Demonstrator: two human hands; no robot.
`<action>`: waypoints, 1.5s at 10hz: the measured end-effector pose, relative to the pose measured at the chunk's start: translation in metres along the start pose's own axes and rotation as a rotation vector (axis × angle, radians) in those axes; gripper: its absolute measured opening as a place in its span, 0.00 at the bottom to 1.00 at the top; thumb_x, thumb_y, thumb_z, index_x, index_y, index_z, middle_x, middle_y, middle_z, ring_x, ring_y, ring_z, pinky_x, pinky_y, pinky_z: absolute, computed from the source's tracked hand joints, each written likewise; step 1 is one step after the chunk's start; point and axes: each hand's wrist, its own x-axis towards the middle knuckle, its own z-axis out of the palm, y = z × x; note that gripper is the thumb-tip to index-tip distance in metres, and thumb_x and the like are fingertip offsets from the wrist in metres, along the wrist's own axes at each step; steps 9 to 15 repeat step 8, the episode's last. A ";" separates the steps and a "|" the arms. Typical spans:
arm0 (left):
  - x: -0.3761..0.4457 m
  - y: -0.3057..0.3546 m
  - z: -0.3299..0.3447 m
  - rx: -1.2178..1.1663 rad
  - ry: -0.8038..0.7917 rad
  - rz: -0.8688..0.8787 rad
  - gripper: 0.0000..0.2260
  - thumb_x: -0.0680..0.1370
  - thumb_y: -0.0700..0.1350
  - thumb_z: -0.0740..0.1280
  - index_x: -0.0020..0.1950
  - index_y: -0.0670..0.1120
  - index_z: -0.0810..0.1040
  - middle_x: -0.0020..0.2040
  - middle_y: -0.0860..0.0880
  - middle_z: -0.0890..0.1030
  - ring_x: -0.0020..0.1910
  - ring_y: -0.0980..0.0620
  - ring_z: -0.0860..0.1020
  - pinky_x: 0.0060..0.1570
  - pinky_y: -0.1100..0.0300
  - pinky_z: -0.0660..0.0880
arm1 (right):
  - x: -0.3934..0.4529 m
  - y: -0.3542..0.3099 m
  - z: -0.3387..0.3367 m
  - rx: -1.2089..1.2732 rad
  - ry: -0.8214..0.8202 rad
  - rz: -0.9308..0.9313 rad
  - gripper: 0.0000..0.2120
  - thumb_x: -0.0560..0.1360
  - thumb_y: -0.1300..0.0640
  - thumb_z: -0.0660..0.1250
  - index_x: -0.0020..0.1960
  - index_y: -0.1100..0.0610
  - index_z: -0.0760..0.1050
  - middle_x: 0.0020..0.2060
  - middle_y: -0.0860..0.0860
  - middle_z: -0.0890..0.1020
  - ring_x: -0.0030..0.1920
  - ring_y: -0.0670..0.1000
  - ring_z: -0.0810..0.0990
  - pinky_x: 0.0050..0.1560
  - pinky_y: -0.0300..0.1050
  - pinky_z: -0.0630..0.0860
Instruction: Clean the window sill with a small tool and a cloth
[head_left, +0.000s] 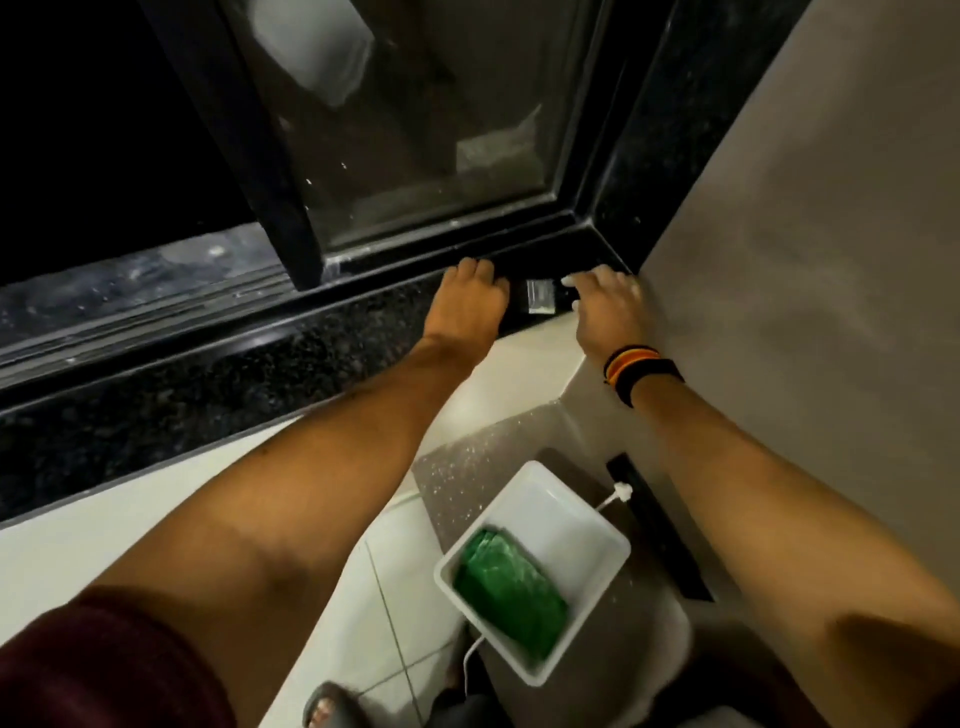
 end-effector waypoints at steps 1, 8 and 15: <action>-0.021 0.014 0.008 -0.023 0.233 0.200 0.09 0.73 0.39 0.72 0.52 0.40 0.82 0.48 0.41 0.80 0.46 0.38 0.77 0.43 0.48 0.72 | -0.076 0.020 0.001 0.304 -0.010 0.094 0.17 0.77 0.62 0.61 0.65 0.56 0.75 0.60 0.59 0.75 0.58 0.61 0.75 0.63 0.58 0.72; -0.202 0.116 0.260 -0.256 -0.378 0.332 0.29 0.78 0.41 0.69 0.77 0.39 0.64 0.77 0.38 0.65 0.76 0.40 0.65 0.76 0.45 0.62 | -0.268 0.052 0.263 0.241 -0.377 0.624 0.22 0.77 0.63 0.63 0.70 0.62 0.70 0.66 0.62 0.76 0.67 0.62 0.75 0.67 0.55 0.72; -0.202 0.116 0.260 -0.256 -0.378 0.332 0.29 0.78 0.41 0.69 0.77 0.39 0.64 0.77 0.38 0.65 0.76 0.40 0.65 0.76 0.45 0.62 | -0.268 0.052 0.263 0.241 -0.377 0.624 0.22 0.77 0.63 0.63 0.70 0.62 0.70 0.66 0.62 0.76 0.67 0.62 0.75 0.67 0.55 0.72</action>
